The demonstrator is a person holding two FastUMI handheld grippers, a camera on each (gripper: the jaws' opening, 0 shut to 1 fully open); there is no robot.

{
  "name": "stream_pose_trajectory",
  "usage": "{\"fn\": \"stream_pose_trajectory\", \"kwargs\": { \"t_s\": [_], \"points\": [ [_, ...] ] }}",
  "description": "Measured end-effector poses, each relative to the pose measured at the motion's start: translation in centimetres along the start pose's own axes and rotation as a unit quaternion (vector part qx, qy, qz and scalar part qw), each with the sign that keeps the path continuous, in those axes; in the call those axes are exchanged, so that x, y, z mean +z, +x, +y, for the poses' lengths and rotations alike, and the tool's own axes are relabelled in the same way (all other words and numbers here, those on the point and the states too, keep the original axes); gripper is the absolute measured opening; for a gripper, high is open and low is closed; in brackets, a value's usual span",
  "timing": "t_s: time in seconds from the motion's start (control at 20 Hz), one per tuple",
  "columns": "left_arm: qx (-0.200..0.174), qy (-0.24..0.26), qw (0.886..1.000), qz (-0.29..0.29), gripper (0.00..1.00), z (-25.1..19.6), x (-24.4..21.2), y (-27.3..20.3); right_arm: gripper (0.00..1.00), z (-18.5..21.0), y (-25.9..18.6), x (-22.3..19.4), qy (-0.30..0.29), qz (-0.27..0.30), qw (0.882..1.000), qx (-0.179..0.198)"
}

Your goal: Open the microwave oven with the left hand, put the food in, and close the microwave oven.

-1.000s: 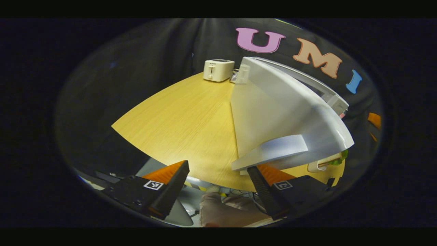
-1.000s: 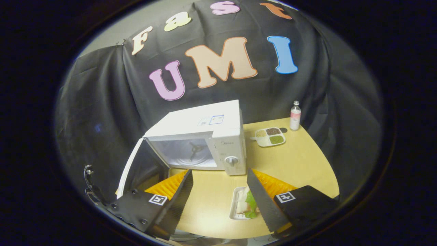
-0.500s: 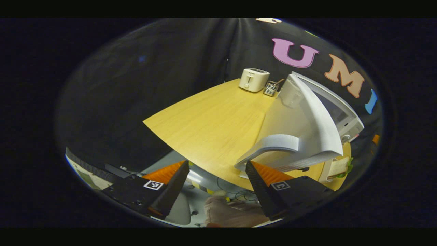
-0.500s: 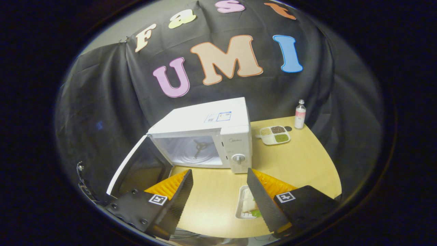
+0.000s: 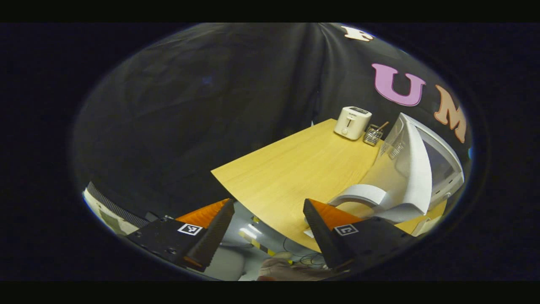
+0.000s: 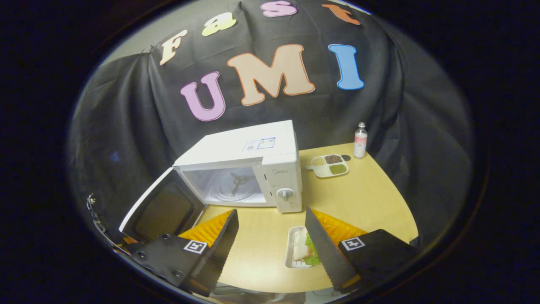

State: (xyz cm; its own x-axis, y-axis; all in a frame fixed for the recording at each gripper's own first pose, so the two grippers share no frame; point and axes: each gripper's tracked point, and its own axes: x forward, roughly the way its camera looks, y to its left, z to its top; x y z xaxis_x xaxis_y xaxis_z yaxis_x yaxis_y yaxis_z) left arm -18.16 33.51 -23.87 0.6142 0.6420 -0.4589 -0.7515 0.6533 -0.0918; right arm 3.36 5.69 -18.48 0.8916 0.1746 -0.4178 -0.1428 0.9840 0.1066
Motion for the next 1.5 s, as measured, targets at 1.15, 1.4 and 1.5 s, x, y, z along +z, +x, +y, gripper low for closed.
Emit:
{"fn": "stream_pose_trajectory", "kwargs": {
  "t_s": [1.15, 1.4, 1.5],
  "points": [
    [0.095, 0.007, 0.976, -0.195, 0.95, -0.3, 7.5, -12.3, 0.92, -6.5, 4.5, -4.3, 0.001, 0.123, 0.992, -0.005],
    [0.045, 0.011, 0.981, -0.187, 0.95, -5.9, 5.1, -16.8, 0.92, -8.3, 6.6, -8.6, 0.009, 0.219, 0.976, -0.002],
    [0.018, 0.006, 0.984, -0.175, 0.96, -8.6, 3.6, -17.6, 0.99, -8.4, 7.4, -10.0, 0.018, 0.25, 0.968, 0.007]
  ]
}}
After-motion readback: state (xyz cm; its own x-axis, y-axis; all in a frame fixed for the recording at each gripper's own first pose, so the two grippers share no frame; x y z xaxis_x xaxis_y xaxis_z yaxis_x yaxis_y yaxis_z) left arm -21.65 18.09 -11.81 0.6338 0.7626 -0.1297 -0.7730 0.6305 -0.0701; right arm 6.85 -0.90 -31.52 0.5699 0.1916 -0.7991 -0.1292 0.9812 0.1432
